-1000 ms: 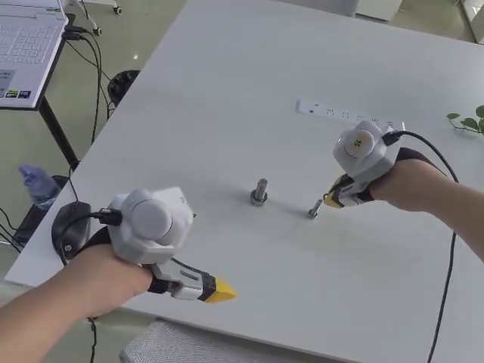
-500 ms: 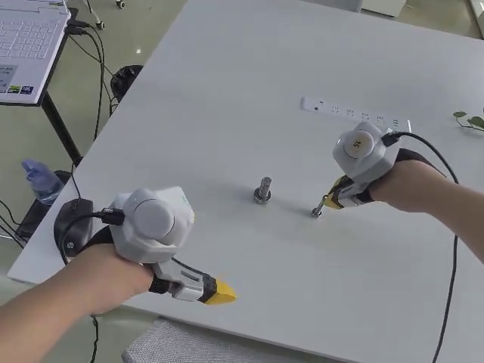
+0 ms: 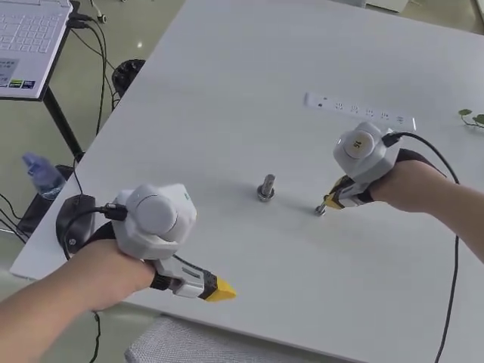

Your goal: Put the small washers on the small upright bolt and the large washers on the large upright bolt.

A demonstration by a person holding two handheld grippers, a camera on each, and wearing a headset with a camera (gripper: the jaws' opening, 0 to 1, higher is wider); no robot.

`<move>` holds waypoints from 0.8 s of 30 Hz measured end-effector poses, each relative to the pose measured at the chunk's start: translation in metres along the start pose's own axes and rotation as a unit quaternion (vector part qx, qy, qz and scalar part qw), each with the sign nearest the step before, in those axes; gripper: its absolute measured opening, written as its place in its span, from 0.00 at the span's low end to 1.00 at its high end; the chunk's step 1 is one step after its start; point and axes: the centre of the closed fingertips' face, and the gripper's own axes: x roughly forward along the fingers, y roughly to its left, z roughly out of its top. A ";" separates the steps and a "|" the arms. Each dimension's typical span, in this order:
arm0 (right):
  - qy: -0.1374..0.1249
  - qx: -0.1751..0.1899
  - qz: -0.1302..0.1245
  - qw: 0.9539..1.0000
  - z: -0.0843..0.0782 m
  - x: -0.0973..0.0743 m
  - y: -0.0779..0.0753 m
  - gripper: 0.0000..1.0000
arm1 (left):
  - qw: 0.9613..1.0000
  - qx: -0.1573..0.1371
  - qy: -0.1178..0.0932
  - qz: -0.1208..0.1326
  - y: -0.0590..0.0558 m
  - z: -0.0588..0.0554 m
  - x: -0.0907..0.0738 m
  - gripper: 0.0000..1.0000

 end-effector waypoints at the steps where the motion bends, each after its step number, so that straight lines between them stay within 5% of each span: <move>1: 0.000 0.000 0.000 1.000 0.000 0.000 0.000 0.13 | 1.000 -0.001 0.001 0.000 0.000 -0.001 0.000 0.95; 24: 0.016 -0.020 0.002 1.000 -0.008 0.021 -0.001 0.13 | 1.000 -0.011 0.007 0.000 0.001 -0.009 -0.002 0.90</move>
